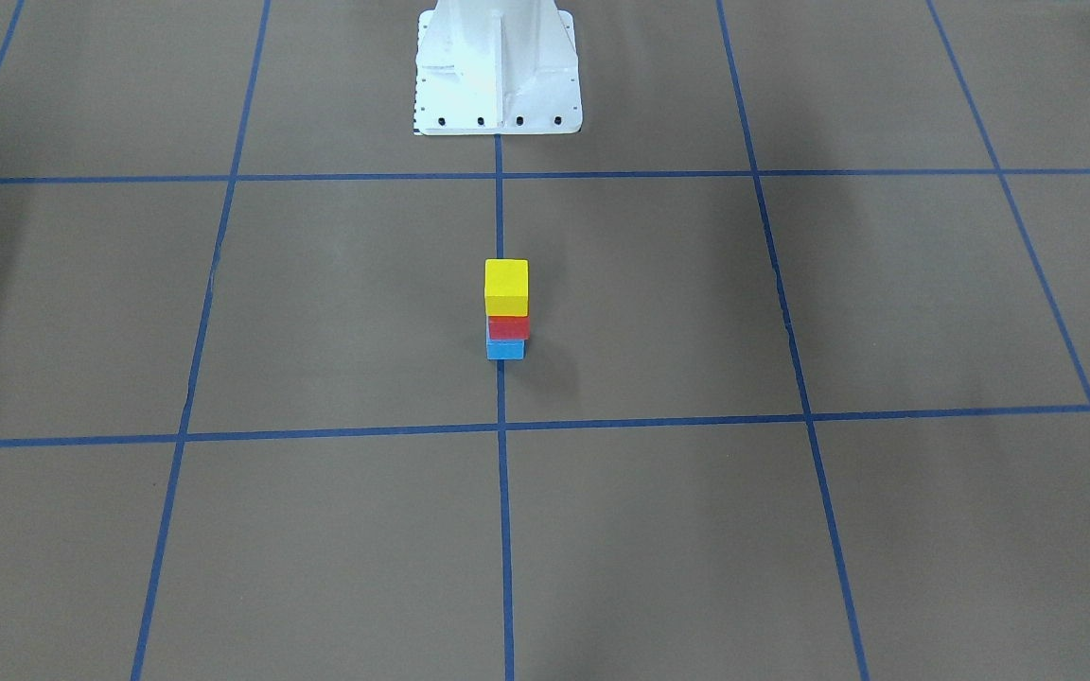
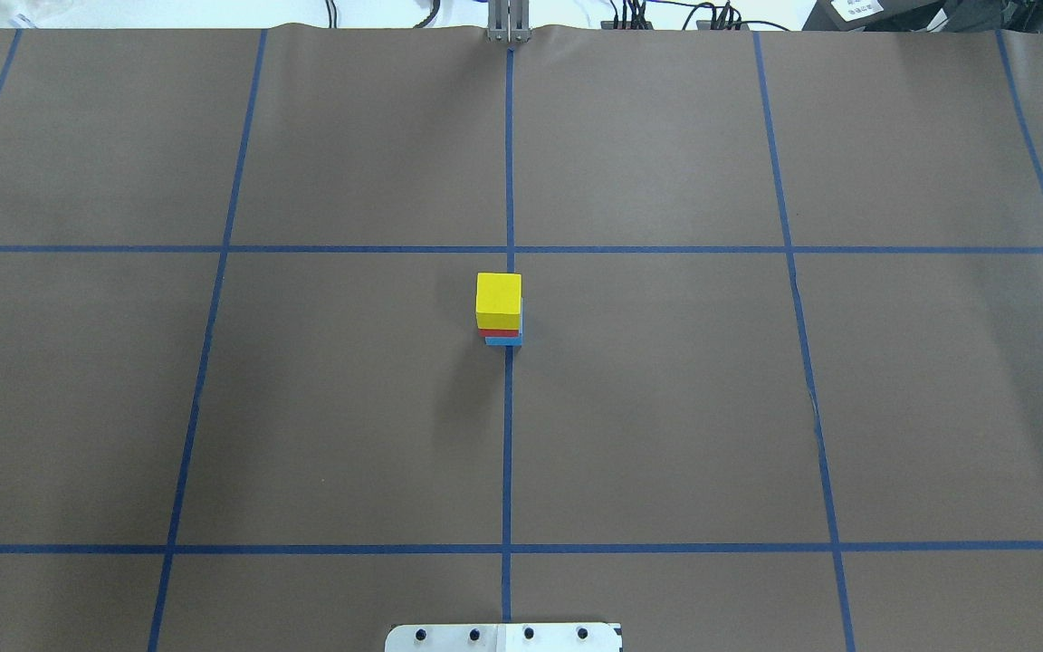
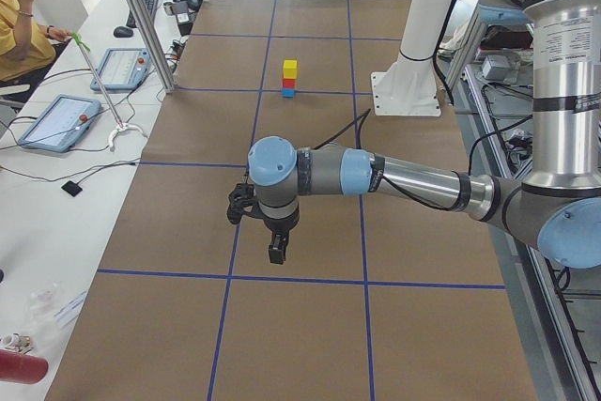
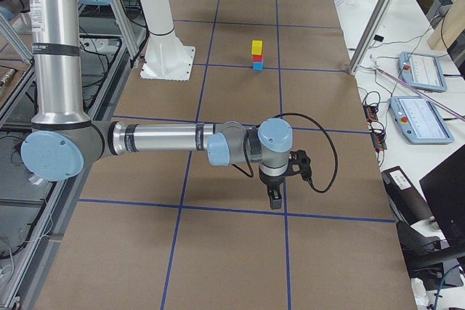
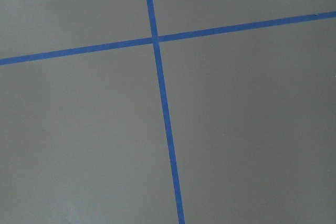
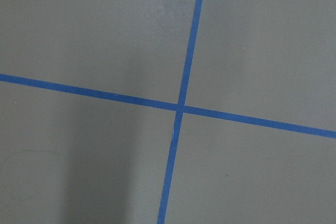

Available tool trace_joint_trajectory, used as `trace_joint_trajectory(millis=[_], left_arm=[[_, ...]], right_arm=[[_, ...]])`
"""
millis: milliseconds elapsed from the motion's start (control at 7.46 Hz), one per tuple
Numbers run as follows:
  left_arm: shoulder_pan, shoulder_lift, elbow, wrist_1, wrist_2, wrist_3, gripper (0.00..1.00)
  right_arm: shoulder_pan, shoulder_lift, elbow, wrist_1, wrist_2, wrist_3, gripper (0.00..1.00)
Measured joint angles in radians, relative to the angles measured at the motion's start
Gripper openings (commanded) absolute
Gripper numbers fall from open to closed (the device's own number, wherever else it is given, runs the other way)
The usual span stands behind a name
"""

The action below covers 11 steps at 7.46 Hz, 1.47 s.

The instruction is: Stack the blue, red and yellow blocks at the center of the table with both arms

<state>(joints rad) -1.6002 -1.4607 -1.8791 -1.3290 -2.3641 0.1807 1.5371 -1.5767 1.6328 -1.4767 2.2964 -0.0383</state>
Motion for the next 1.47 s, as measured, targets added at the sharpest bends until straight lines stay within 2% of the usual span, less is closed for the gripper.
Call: trace_joint_trajectory(millis=[402, 670, 938, 1206, 1474], left_arm=[[0.002, 0.001, 0.012, -0.004, 0.134, 0.002, 1.00], [-0.002, 0.045, -0.014, -0.018, 0.161, 0.002, 1.00], [-0.010, 0.101, -0.015, -0.098, 0.117, -0.034, 1.00], [-0.025, 0.135, -0.013, -0.209, 0.050, -0.147, 1.00], [-0.027, 0.129, -0.013, -0.242, 0.041, -0.196, 1.00]], right_arm=[[0.001, -0.001, 0.001, 0.000, 0.000, -0.002, 1.00], [0.001, -0.002, 0.001, -0.001, 0.002, 0.001, 1.00], [0.001, -0.002, 0.002, -0.001, 0.007, 0.004, 1.00], [0.001, 0.013, 0.003, -0.009, 0.007, 0.006, 1.00], [0.012, 0.057, 0.006, -0.101, 0.007, 0.001, 1.00]])
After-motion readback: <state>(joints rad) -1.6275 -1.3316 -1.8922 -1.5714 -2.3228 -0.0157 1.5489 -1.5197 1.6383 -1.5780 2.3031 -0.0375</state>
